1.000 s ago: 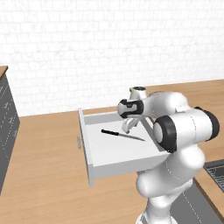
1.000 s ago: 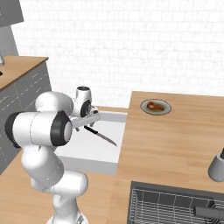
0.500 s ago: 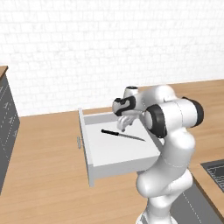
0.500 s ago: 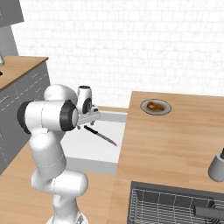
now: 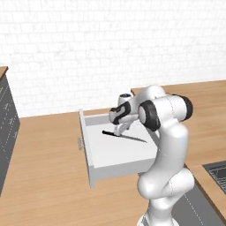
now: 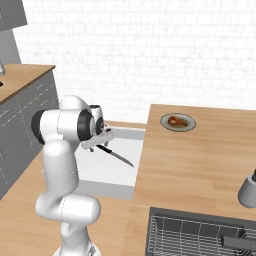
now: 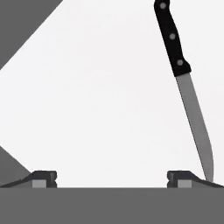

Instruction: Pick up the knife from the drawer and place it on the cutting board. Then place the meat from the plate to the cutting board.

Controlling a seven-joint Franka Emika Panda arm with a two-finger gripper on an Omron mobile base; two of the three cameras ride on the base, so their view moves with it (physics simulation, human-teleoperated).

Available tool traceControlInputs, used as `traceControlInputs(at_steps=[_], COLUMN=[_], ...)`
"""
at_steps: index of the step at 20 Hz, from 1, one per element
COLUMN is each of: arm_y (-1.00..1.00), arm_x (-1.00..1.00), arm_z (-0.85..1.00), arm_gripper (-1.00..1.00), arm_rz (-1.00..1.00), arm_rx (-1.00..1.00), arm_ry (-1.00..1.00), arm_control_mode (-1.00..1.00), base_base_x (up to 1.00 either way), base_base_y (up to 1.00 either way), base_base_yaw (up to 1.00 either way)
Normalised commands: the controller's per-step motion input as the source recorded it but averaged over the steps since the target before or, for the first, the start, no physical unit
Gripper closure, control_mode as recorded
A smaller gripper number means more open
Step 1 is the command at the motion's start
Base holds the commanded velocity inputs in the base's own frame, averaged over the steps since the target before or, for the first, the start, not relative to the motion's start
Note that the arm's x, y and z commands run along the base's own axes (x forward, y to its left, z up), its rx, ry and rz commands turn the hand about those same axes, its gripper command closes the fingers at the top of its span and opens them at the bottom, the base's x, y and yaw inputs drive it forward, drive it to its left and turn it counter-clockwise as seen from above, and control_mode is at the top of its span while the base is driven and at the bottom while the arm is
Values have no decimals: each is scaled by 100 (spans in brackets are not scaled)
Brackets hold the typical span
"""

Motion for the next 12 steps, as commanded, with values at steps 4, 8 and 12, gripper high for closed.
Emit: traceControlInputs(at_steps=[4, 8, 12], arm_y=[0, 0, 0], arm_x=[38, 52, 44], arm_z=[-38, -29, -10], arm_gripper=[-100, -100, -100], arm_rz=[0, 0, 0], arm_rx=[-3, 0, 0], arm_ry=[-9, 0, 0], arm_control_mode=[-100, -100, -100], base_base_x=[0, 0, 0], base_base_y=[0, 0, 0], base_base_yaw=[0, 0, 0])
